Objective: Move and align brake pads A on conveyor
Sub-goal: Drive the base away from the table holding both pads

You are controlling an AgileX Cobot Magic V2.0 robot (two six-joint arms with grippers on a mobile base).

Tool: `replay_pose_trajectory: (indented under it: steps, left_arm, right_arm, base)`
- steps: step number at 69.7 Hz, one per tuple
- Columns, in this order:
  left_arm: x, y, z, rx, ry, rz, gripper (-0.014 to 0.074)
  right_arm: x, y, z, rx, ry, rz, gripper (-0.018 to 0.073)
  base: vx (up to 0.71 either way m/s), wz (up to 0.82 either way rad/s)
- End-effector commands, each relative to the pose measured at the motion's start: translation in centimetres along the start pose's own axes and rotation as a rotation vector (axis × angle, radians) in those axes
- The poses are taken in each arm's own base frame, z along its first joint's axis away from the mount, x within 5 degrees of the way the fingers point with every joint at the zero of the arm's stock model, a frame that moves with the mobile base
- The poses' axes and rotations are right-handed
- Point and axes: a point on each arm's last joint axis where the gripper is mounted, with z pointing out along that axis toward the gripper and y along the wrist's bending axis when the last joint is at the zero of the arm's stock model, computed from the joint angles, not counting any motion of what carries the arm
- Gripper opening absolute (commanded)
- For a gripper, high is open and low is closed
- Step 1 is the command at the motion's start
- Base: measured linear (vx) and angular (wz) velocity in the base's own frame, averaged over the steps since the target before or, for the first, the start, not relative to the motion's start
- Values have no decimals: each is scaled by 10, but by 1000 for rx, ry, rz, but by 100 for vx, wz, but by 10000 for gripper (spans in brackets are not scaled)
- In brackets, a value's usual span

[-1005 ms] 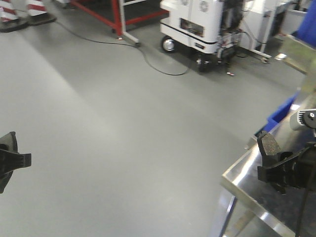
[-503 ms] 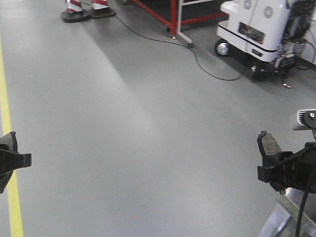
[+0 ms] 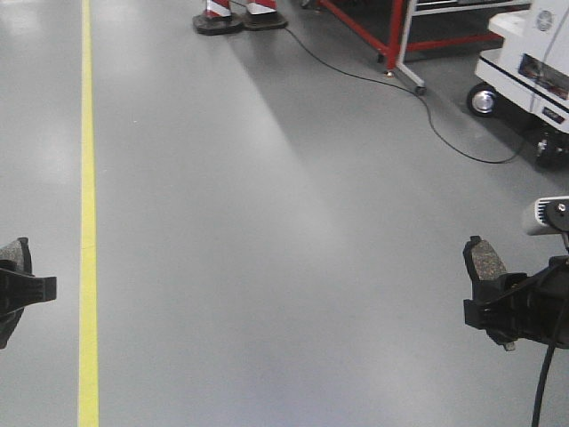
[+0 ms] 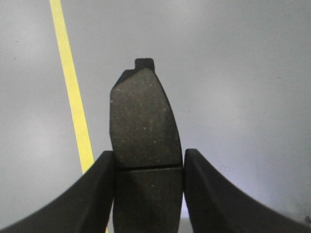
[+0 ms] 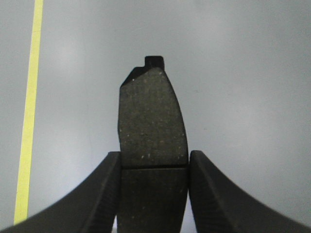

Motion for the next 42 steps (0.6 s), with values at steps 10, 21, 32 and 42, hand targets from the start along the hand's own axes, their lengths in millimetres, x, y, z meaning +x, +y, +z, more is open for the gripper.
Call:
replay_pose_trajectory:
  steps: [10, 21, 32, 42]
  left_arm:
    - [-13, -4, -10, 39, -102, 3, 132]
    - [-13, -4, -10, 39, -102, 3, 132]
    - [-13, -4, -10, 39, -102, 3, 132]
    - [-13, -4, -10, 39, -102, 3, 132]
  right_arm:
    - [-16, 1, -8, -7, -114, -6, 13]
    - [-16, 1, -8, -7, -114, -6, 13]
    - [-16, 1, -8, -7, -114, -6, 13]
    - [-16, 1, -8, -7, -114, -6, 13]
  base:
    - [7, 27]
    - [9, 25]
    - [12, 22]
    - [15, 20]
